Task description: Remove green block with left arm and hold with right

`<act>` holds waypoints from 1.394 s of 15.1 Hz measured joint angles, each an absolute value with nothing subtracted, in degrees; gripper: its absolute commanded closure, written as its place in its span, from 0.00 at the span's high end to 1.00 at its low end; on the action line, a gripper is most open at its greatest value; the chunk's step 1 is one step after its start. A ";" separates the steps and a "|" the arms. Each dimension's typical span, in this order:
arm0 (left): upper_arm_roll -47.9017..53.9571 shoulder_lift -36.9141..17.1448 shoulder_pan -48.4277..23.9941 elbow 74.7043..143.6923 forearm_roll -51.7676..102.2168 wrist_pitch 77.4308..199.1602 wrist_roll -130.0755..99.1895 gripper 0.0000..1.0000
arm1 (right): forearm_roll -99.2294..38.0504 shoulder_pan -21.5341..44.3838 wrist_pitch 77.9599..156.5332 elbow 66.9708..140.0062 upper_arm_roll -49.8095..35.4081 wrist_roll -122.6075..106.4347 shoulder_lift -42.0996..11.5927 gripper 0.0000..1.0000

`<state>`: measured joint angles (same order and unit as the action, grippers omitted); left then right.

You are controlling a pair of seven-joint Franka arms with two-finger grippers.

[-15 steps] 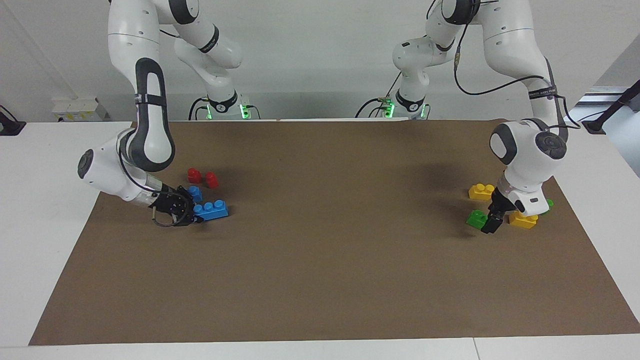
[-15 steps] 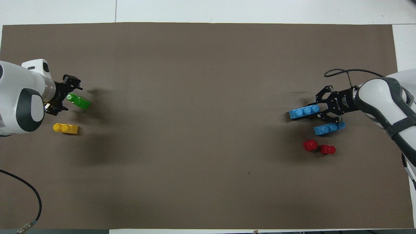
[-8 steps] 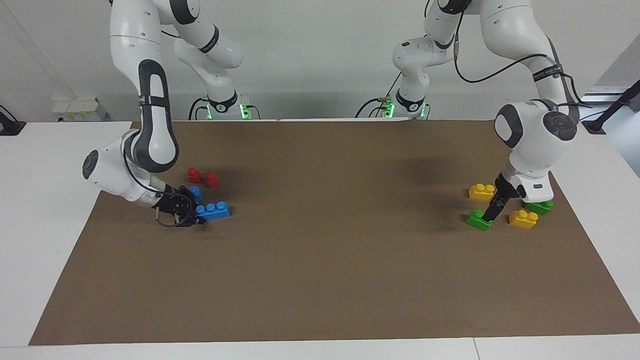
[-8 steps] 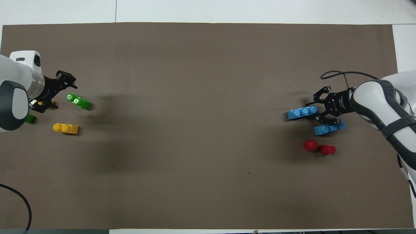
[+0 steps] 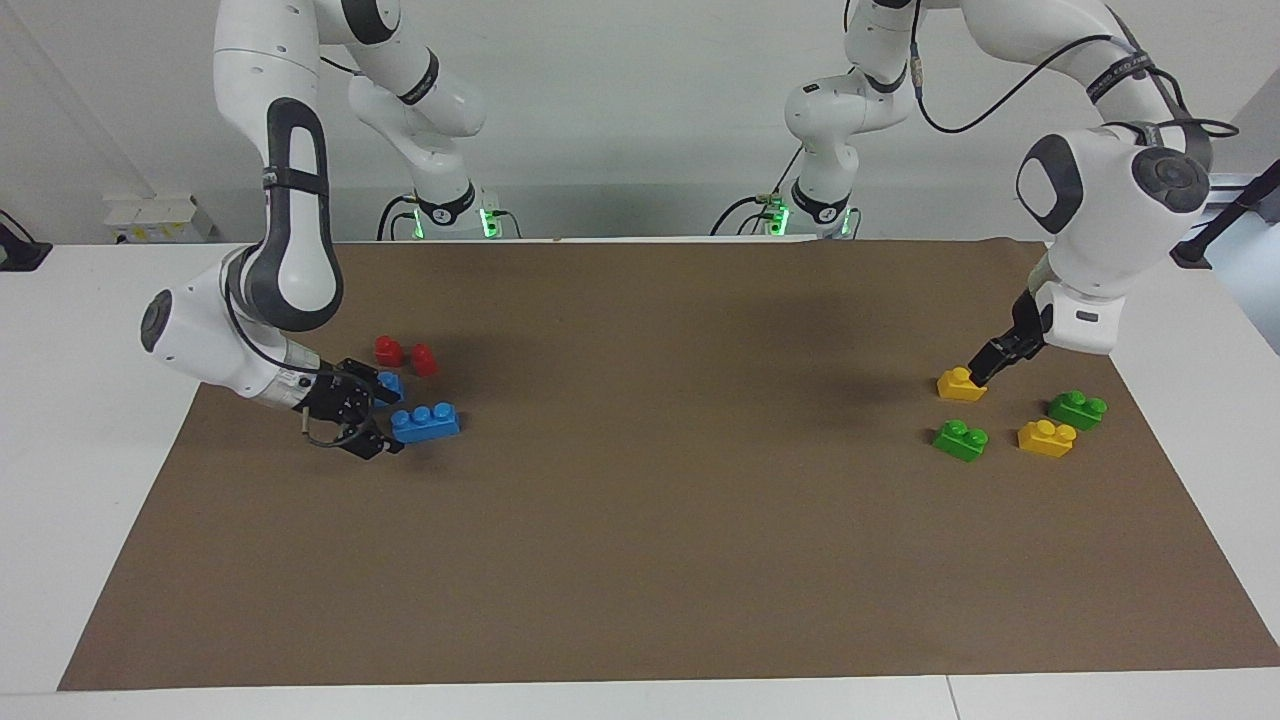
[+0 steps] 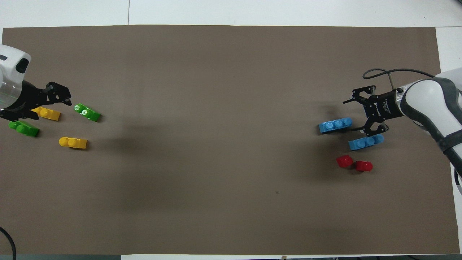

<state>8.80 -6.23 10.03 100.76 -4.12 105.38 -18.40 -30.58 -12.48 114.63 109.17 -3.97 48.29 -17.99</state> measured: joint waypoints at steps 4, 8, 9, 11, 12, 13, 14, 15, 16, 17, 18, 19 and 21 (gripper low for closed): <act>9.06 -0.50 9.98 100.75 -4.11 98.18 -6.51 1.00 | -23.64 -11.42 109.83 106.20 -4.11 47.60 -13.54 1.00; 9.16 2.98 9.18 100.77 -3.85 93.85 -2.81 1.00 | -17.46 -9.78 104.08 102.35 -4.37 41.08 -9.31 1.00; 9.12 3.30 8.35 100.77 -3.77 93.55 -2.81 1.00 | -15.55 -9.55 102.76 101.55 -4.47 38.16 -8.35 1.00; 8.74 3.50 6.37 100.78 -3.75 93.44 -2.81 1.00 | -13.34 -9.28 100.24 100.41 -4.56 29.27 -6.34 1.00; 7.41 3.54 4.23 100.78 -3.67 93.47 -2.93 1.00 | -12.58 -9.27 99.36 100.16 -4.58 23.83 -5.16 1.00; 5.02 3.60 1.32 100.74 -3.38 93.50 -3.43 1.00 | -11.25 -9.27 98.72 100.03 -4.59 19.15 -3.97 1.00; 2.29 3.69 -1.52 100.58 -2.61 93.51 -4.27 1.00 | -9.59 -9.27 97.99 99.94 -4.59 15.20 -2.69 1.00; 0.22 3.74 -3.45 100.30 -1.67 93.51 -4.68 1.00 | -8.39 -9.27 96.80 99.87 -4.59 12.18 -1.35 1.00; -0.97 3.77 -4.36 100.04 -1.03 93.50 -4.73 1.00 | -7.62 -9.26 95.59 99.85 -4.63 10.02 -0.08 1.00; -1.60 3.80 -4.65 99.95 -0.72 93.48 -4.73 1.00 | -7.02 -9.20 94.31 99.83 -4.68 8.22 1.12 1.00; -2.18 3.81 -4.91 99.96 -0.57 93.43 -4.73 1.00 | -6.18 -8.98 93.13 99.82 -4.73 6.81 2.13 1.00; -2.69 3.81 -5.17 100.03 -0.24 93.27 -4.73 1.00 | -5.11 -8.55 92.02 99.83 -4.75 5.76 3.06 1.00; -3.27 3.83 -5.51 100.10 1.39 92.12 -4.73 1.00 | -3.81 -7.88 90.34 99.79 -4.80 4.63 4.11 1.00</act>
<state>-3.27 3.83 -5.51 100.10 1.39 92.12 -4.73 -3.81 -7.88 90.34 99.79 -4.80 4.63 4.11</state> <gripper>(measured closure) 0.000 0.000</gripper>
